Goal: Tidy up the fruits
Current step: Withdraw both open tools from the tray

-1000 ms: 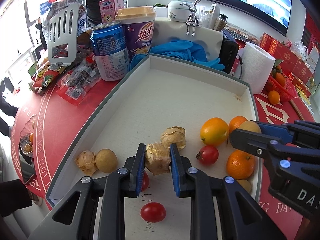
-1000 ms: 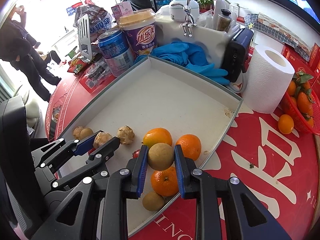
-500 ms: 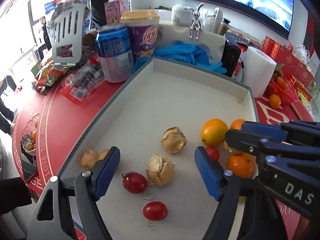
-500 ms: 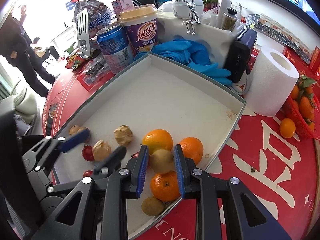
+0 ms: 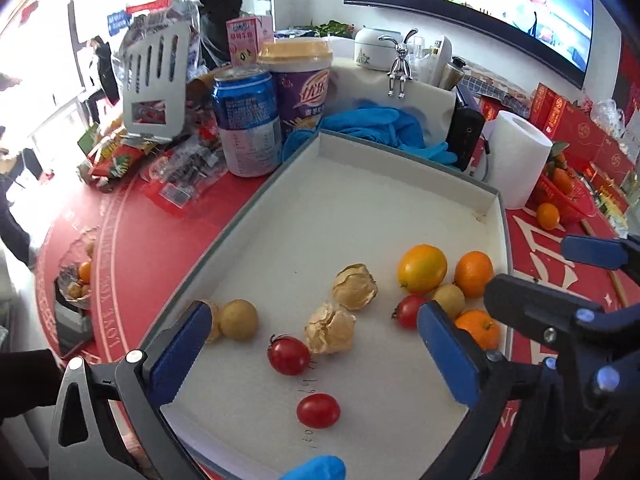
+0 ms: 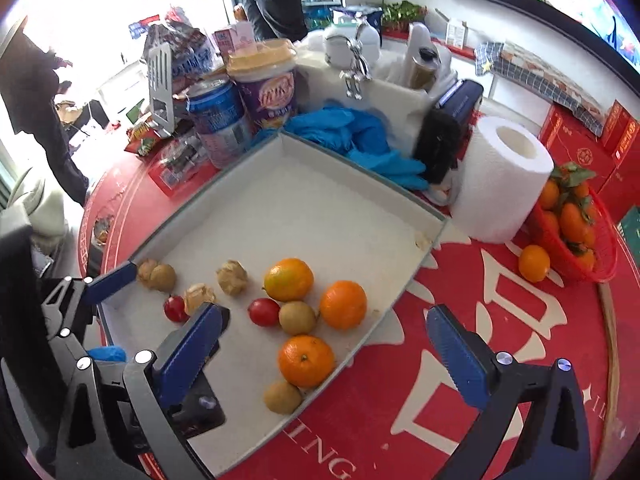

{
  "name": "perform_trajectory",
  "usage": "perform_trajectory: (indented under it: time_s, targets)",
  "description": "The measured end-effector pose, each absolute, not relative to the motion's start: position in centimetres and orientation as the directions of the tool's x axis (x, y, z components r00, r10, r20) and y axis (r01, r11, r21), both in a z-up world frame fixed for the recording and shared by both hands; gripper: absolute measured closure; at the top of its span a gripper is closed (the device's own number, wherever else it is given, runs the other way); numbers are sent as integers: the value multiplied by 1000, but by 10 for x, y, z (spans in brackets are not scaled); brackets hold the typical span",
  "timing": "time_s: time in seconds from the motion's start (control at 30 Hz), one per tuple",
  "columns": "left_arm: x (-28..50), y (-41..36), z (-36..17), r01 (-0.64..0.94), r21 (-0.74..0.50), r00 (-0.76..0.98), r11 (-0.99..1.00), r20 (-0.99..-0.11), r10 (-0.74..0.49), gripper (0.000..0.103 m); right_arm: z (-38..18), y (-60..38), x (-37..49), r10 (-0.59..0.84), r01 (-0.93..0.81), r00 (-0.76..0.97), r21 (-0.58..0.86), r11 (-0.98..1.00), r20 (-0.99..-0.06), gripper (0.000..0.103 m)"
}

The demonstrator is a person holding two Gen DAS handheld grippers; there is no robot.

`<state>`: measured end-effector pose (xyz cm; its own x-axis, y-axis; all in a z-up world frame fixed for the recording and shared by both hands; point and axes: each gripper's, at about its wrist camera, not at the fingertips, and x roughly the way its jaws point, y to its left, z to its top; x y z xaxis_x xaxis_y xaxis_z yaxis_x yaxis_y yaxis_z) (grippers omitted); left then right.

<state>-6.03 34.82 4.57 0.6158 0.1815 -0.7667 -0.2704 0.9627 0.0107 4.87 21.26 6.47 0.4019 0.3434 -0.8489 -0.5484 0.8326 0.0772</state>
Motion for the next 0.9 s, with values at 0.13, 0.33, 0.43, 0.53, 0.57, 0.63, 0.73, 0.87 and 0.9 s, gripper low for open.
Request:
perform_trajectory:
  time_s: [0.13,0.33,0.43,0.53,0.57,0.63,0.73,0.87,0.9]
  targets:
    - [-61,347,45,-257,6,596,966,-786,164,0,63,207,47,334,-543,399,73,837,-854,0]
    - [-63,339,41,-257,49,579,965,-792,195,0,62,205,44,322,-543,398,62,837,-859,0]
    - [-64,335,42,-247,60,580,967,-790,198,0,62,206,42,314,-545,404,49,837,-859,0]
    - [-64,333,43,-245,64,583,967,-788,200,0,62,206,42,312,-546,404,47,836,-860,0]
    - [-65,332,43,-243,66,583,968,-787,200,0,62,206,41,312,-546,404,47,836,-860,0]
    - [-64,331,43,-240,73,582,968,-788,203,0,61,206,41,311,-547,403,46,836,-861,0]
    - [-65,329,43,-236,77,580,969,-789,204,0,61,206,41,309,-548,404,43,835,-861,0]
    - [-65,326,44,-233,82,581,969,-788,206,0,61,206,41,306,-549,402,40,835,-863,0]
    - [-65,325,45,-232,83,582,969,-787,207,0,61,207,40,304,-550,404,36,835,-863,0]
